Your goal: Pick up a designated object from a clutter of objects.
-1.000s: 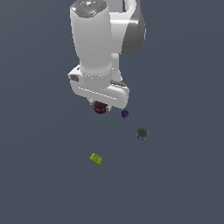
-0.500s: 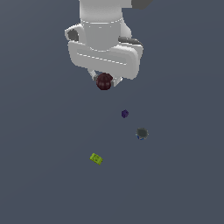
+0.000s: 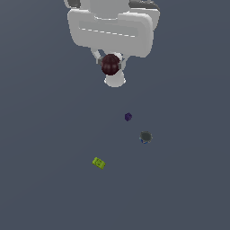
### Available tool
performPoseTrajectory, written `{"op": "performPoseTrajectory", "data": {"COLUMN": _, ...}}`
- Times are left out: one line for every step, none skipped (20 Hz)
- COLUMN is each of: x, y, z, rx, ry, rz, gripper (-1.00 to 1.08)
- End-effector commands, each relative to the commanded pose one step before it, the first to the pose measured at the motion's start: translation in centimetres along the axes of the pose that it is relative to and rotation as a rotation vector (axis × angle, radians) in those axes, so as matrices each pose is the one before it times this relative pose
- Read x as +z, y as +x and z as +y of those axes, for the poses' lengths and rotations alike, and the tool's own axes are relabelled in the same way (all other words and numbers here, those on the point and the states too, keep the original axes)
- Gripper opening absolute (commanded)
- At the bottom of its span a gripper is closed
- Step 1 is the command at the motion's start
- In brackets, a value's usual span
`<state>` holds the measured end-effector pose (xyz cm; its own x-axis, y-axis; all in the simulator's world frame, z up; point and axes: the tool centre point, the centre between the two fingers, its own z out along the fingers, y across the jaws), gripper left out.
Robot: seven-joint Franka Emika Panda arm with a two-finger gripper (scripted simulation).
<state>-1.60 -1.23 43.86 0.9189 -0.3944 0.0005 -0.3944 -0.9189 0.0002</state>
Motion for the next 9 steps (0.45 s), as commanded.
{"op": "performPoseTrajectory", "data": {"x": -0.752, "y": -0.125, "z": -0.102, "rx": 0.00011, "ry": -0.00007, "rz": -0.00039, "gripper": -1.00}}
{"op": "performPoseTrajectory", "data": {"x": -0.164, "y": -0.019, "z": -0.029, "rx": 0.00000, "ry": 0.00000, "rz": 0.00000, "gripper": -1.00}}
{"op": "performPoseTrajectory", "data": {"x": -0.112, "y": -0.007, "z": -0.022, "rx": 0.00000, "ry": 0.00000, "rz": 0.00000, "gripper": -1.00}}
{"op": "performPoseTrajectory", "data": {"x": -0.059, "y": 0.005, "z": -0.016, "rx": 0.00000, "ry": 0.00000, "rz": 0.00000, "gripper": -1.00}}
{"op": "performPoseTrajectory", "data": {"x": -0.007, "y": 0.016, "z": -0.009, "rx": 0.00000, "ry": 0.00000, "rz": 0.00000, "gripper": -1.00}}
{"op": "performPoseTrajectory", "data": {"x": 0.045, "y": 0.027, "z": -0.003, "rx": 0.00000, "ry": 0.00000, "rz": 0.00000, "gripper": -1.00}}
{"op": "performPoseTrajectory", "data": {"x": 0.092, "y": 0.037, "z": 0.004, "rx": 0.00000, "ry": 0.00000, "rz": 0.00000, "gripper": -1.00}}
{"op": "performPoseTrajectory", "data": {"x": 0.072, "y": 0.025, "z": 0.005, "rx": 0.00000, "ry": 0.00000, "rz": 0.00000, "gripper": -1.00}}
{"op": "performPoseTrajectory", "data": {"x": 0.026, "y": 0.008, "z": 0.002, "rx": 0.00000, "ry": 0.00000, "rz": 0.00000, "gripper": -1.00}}
